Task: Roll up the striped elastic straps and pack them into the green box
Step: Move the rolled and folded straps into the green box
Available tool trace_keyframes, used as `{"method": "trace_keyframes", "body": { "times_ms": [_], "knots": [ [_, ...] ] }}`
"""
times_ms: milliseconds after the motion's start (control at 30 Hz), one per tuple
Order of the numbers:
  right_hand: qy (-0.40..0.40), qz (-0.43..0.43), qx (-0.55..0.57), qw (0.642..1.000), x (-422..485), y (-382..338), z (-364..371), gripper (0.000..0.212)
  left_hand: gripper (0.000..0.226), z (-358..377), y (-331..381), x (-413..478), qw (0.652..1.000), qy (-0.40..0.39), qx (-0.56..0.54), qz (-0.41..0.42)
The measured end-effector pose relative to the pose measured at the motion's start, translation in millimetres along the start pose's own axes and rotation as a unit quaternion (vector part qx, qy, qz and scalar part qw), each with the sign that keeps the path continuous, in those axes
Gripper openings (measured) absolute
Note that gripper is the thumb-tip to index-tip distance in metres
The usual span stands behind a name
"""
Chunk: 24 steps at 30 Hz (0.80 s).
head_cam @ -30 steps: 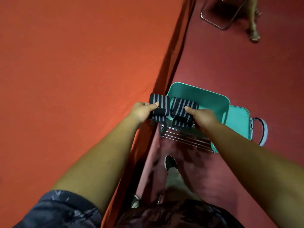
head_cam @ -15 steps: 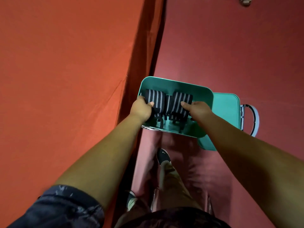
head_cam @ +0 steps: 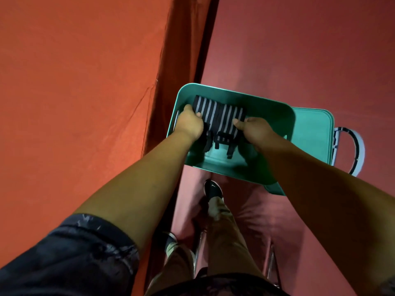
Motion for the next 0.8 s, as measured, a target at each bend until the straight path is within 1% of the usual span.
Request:
{"method": "trace_keyframes", "body": {
  "times_ms": [133, 200, 300, 367, 400, 467, 567, 633, 733, 800],
  "knots": [
    [0.004, 0.011, -0.01, 1.0, 7.2, 1.6, 6.9, 0.056, 0.031, 9.5, -0.7, 11.2, 1.0, -0.009, 0.026, 0.004],
    [0.005, 0.006, -0.028, 1.0, 4.4, 3.3, 8.7, 0.051, 0.035, 15.1, -2.2, 13.6, 0.998, -0.013, 0.055, 0.007],
    [0.01, 0.001, -0.017, 1.0, -5.3, 1.7, 9.3, 0.046, 0.035, 18.5, -2.4, 14.1, 0.997, -0.007, 0.082, 0.007],
    [0.022, -0.005, -0.031, 0.999, -9.5, -1.9, 8.0, 0.036, 0.032, 17.2, -1.7, 14.0, 0.996, 0.006, 0.087, 0.008],
    [0.029, -0.006, -0.039, 0.999, -10.2, -3.4, 7.3, 0.035, 0.03, 16.4, -1.4, 13.6, 0.996, 0.012, 0.089, 0.01],
    [0.039, -0.001, -0.052, 0.998, -10.6, -6.0, 5.7, 0.046, 0.028, 13.6, 0.6, 10.7, 0.995, 0.023, 0.096, 0.019],
    [0.049, -0.005, -0.08, 0.996, -15.5, -15.2, 1.2, 0.055, 0.034, 8.0, 3.5, 3.3, 0.994, 0.022, 0.106, 0.031],
    [0.044, -0.007, -0.101, 0.994, -22.9, -20.4, 0.1, 0.052, 0.036, 3.4, 5.3, -3.7, 0.994, 0.018, 0.105, 0.037],
    [0.02, 0.006, -0.109, 0.994, -36.7, -18.4, 1.7, 0.043, 0.036, -5.1, 5.8, -18.2, 0.995, 0.012, 0.089, 0.037],
    [0.008, 0.02, -0.113, 0.993, -43.7, -14.4, 2.5, 0.041, 0.036, -11.7, 6.1, -29.4, 0.996, 0.012, 0.078, 0.041]
  ]
}}
Point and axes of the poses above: each hand's wrist, its own x-axis towards the middle knuckle, its own z-axis out of the palm, y = z × x, the point moved 10 cm from there along x, towards the middle knuckle, and after that the axes turned 4 degrees about x, right-handed, at the moved point
